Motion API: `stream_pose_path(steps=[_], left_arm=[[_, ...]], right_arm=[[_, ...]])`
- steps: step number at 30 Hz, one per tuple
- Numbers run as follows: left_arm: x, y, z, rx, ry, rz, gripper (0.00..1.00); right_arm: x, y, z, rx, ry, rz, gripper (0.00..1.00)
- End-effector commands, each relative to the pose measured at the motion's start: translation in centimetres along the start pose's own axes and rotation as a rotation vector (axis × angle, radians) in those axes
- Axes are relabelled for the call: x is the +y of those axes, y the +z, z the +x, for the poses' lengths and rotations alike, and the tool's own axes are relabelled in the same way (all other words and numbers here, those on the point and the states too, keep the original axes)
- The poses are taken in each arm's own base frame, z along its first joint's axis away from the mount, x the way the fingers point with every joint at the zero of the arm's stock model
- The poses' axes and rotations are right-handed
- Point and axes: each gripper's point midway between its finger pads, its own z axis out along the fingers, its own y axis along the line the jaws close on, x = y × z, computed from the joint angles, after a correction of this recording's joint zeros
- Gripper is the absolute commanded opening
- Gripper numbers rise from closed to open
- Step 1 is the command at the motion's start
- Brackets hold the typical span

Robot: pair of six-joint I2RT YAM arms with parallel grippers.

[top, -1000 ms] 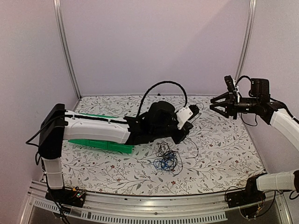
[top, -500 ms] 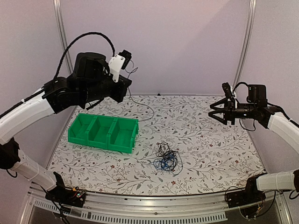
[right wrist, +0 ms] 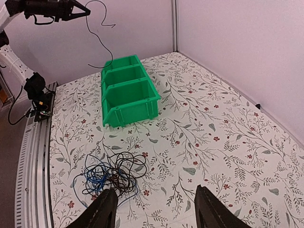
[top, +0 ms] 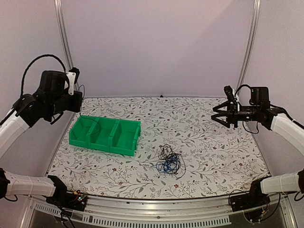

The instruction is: Untangle the cables

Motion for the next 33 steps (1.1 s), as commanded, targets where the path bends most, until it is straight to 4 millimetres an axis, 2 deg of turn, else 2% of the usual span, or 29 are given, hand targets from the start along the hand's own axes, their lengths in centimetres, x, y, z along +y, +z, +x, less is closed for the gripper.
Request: stream_pose_path(steps=[1, 5, 9, 14, 18, 28, 33], left_arm=[[3.1, 2.2, 3.5, 0.098, -0.006, -0.096, 0.0], [5.6, 3.8, 5.2, 0.142, -0.027, -0.151, 0.0], [7.6, 4.7, 5.8, 0.14, -0.052, -0.175, 0.0], [8.9, 5.9, 7.0, 0.155, -0.065, -0.172, 0.0], [8.7, 7.7, 8.4, 0.19, -0.066, -0.14, 0.0], [5.7, 11.2, 10.5, 0.223, -0.103, -0.001, 0.0], [5.8, 12.8, 12.7, 0.272, -0.117, -0.005, 0.0]], right_arm=[[-0.4, 0.2, 1.0, 0.023, 0.006, 0.008, 0.59], [-0.6, 0.4, 1.3, 0.033, 0.007, 0.011, 0.59], [-0.7, 0.4, 1.6, 0.04, 0.004, 0.015, 0.59], [-0.8, 0.6, 1.9, 0.052, 0.008, 0.011, 0.59], [-0.9, 0.7, 2.2, 0.06, 0.01, 0.006, 0.59], [-1.1, 0.9, 2.8, 0.079, 0.014, 0.005, 0.59], [-1.2, 1.1, 3.2, 0.091, 0.021, -0.002, 0.59]])
